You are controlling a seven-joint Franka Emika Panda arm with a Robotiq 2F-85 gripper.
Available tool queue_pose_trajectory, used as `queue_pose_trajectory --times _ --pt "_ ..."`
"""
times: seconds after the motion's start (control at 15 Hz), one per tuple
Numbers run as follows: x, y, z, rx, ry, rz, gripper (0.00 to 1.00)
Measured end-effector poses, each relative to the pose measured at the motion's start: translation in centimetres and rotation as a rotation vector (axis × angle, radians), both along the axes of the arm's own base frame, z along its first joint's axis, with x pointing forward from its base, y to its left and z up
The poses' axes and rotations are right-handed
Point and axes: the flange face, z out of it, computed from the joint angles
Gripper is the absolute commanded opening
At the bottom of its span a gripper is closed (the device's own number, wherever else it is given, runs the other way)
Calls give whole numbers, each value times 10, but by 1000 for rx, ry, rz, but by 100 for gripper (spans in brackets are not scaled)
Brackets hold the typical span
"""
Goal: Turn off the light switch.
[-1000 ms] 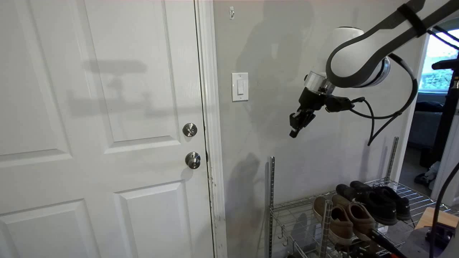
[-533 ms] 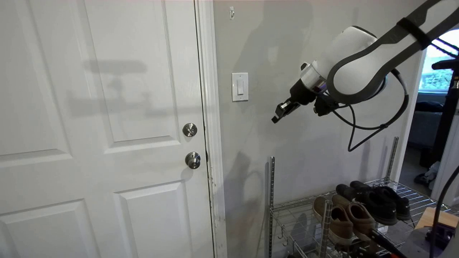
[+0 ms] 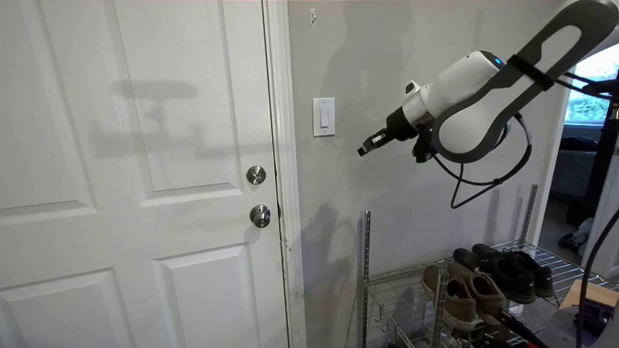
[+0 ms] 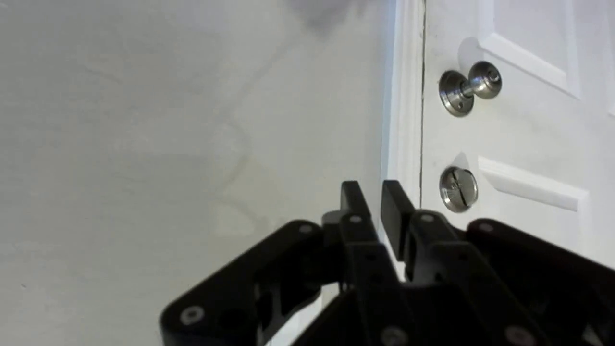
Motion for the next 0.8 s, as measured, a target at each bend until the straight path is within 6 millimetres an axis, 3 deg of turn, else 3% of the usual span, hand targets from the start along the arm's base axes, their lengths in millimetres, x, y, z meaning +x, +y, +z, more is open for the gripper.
queue_pose_trajectory --times 0.27,0.53,0.8 --pt "4 -24 -27 -57 243 -93 72" --pt "-13 -49 -35 -133 482 -181 97" --pt "-39 -40 -37 -88 707 -115 100"
